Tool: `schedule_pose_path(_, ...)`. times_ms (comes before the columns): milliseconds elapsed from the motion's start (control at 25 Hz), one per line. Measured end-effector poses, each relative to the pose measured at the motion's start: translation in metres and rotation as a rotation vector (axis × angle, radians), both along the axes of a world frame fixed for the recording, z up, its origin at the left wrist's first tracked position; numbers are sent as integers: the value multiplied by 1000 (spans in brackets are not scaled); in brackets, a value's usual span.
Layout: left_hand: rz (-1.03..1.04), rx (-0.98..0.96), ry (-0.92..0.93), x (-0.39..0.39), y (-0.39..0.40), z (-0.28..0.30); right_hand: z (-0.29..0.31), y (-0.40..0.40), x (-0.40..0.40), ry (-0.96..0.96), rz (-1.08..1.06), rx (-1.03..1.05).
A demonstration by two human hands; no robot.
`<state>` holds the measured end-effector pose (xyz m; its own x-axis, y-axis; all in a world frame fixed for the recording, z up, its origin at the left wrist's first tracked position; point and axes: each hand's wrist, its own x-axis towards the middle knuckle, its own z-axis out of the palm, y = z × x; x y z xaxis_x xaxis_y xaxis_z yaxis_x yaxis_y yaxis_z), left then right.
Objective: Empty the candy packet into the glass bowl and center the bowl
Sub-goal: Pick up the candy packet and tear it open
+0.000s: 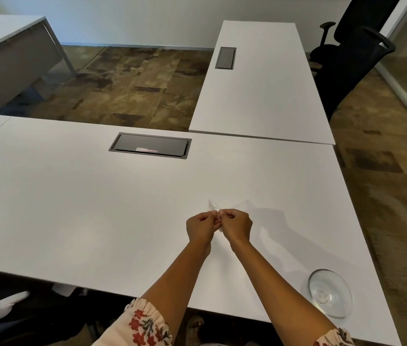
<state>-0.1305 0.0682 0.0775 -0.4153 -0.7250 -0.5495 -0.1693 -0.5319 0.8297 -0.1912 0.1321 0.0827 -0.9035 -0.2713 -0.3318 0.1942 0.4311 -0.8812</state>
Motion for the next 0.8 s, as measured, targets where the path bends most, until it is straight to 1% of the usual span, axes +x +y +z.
schedule_pose_path(160,11,-2,-11,-1,2,1,0,0,-2,-58,-28,-32)
schedule_pose_path(280,34,18,0,-1,5,2,0,2,-4,-157,-95,-57)
schedule_pose_path(320,45,22,3,-1,6,1,0,4,-5,-148,-85,-58)
schedule_pose_path(440,46,4,-13,-1,5,1,-1,8,-8,-24,82,-26)
schedule_pose_path(600,16,17,-29,0,4,4,-1,15,-12,-42,176,-57)
schedule_pose_path(800,18,91,-57,0,4,8,0,14,-15,-13,277,0)
